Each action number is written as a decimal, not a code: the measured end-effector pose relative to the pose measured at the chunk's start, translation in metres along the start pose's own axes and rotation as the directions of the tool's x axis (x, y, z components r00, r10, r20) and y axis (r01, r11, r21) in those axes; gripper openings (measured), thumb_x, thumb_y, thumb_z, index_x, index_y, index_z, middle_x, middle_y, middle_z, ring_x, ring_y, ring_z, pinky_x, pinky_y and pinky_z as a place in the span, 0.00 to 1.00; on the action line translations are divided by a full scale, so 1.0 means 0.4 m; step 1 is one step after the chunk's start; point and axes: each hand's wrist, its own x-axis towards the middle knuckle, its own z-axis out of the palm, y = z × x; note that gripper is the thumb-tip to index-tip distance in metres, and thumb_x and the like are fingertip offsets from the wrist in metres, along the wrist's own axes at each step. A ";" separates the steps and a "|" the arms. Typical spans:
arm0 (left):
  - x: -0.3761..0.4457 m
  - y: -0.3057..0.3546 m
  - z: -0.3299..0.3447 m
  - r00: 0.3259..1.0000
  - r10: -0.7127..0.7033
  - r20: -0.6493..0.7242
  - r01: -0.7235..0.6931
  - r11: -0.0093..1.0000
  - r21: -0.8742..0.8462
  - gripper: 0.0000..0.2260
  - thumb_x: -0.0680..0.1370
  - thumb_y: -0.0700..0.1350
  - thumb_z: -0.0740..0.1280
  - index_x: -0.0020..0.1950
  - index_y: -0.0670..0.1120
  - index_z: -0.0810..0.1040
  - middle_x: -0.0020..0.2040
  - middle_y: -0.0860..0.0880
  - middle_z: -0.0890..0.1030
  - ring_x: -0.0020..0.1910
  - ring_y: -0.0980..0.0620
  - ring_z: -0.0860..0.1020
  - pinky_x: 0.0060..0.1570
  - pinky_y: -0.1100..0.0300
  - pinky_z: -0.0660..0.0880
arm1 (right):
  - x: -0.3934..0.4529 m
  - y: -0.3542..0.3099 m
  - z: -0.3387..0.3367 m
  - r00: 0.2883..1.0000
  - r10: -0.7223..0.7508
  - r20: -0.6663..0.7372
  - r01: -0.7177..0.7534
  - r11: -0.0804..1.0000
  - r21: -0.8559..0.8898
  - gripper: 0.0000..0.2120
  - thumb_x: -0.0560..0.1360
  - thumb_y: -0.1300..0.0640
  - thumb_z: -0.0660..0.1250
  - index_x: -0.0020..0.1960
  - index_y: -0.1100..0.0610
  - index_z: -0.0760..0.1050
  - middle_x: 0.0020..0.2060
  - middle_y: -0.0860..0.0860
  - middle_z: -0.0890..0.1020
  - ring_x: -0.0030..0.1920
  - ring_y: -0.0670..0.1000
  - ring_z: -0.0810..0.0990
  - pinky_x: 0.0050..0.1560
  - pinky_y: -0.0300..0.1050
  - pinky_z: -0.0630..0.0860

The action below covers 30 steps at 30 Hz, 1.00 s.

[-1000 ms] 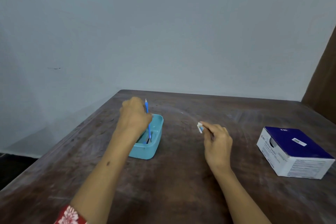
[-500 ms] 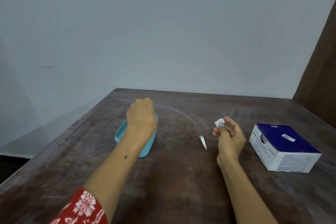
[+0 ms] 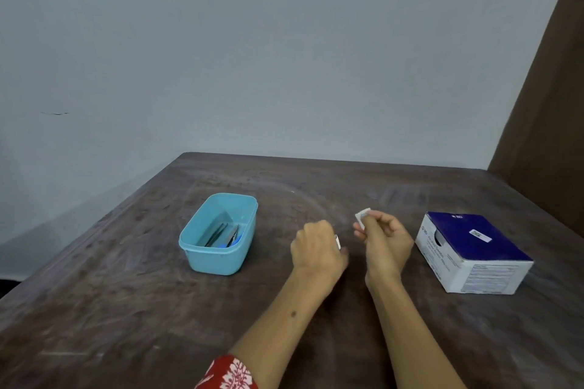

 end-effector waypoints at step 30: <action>0.043 -0.102 0.029 0.996 -0.071 -0.060 0.013 0.741 -0.671 0.04 0.75 0.40 0.68 0.46 0.46 0.81 0.42 0.49 0.84 0.42 0.54 0.82 0.48 0.56 0.81 | -0.081 0.010 0.041 0.960 -0.133 0.246 0.194 0.951 -0.240 0.11 0.74 0.66 0.64 0.46 0.54 0.82 0.38 0.47 0.85 0.37 0.46 0.84 0.36 0.35 0.78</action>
